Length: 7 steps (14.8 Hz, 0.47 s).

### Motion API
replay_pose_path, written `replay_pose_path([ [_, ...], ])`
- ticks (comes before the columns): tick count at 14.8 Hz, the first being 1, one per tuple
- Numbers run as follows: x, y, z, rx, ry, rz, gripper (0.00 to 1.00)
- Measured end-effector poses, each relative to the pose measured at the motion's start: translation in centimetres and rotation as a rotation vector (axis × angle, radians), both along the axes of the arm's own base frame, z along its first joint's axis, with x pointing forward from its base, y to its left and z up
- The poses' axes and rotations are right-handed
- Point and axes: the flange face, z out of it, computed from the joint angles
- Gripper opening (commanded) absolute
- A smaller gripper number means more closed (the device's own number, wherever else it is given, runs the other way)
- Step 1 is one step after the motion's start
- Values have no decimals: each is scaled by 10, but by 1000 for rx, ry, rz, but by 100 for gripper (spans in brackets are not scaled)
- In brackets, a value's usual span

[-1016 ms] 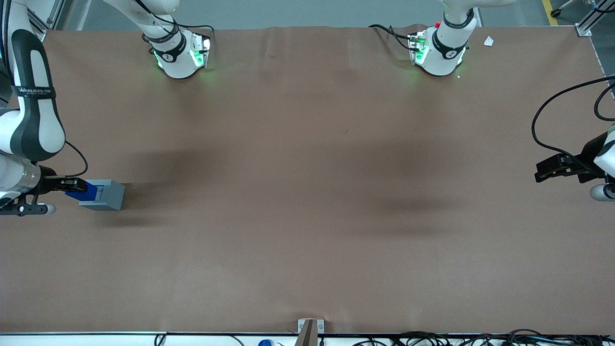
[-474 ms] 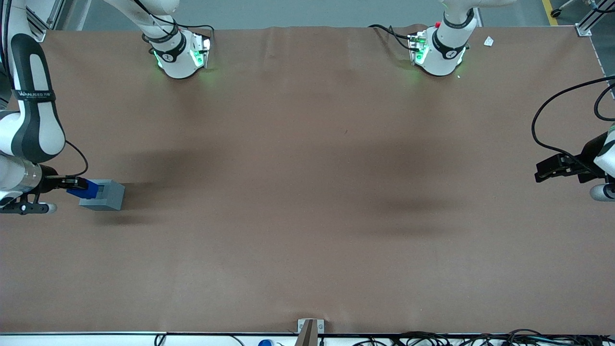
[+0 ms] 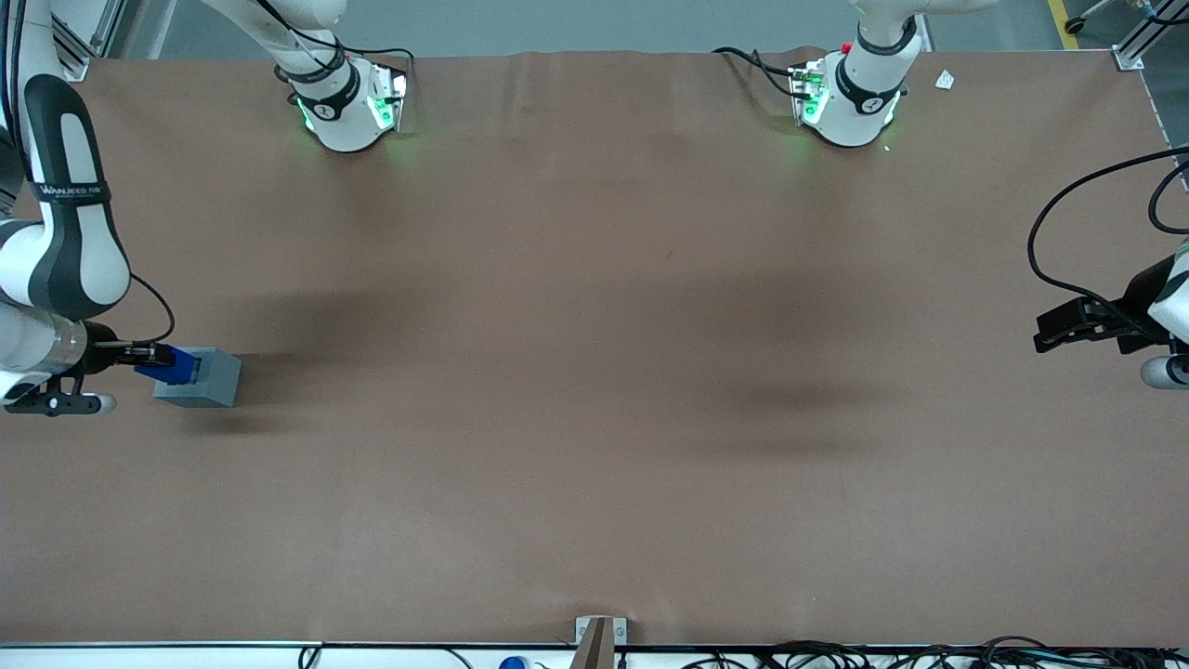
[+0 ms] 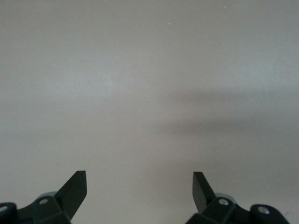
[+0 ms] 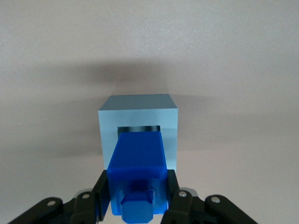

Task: Insert blue part into gray base with right arm
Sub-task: 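Lower the blue block into the gray base's square opening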

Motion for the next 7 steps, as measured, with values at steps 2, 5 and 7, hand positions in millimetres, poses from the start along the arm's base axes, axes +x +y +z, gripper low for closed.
replay_pose_path([
  [2, 0, 0, -1, 0, 1, -4, 16],
  [5, -1, 0, -5, 1, 9, -9, 16],
  [7, -2, 0, -9, 3, 14, -10, 16],
])
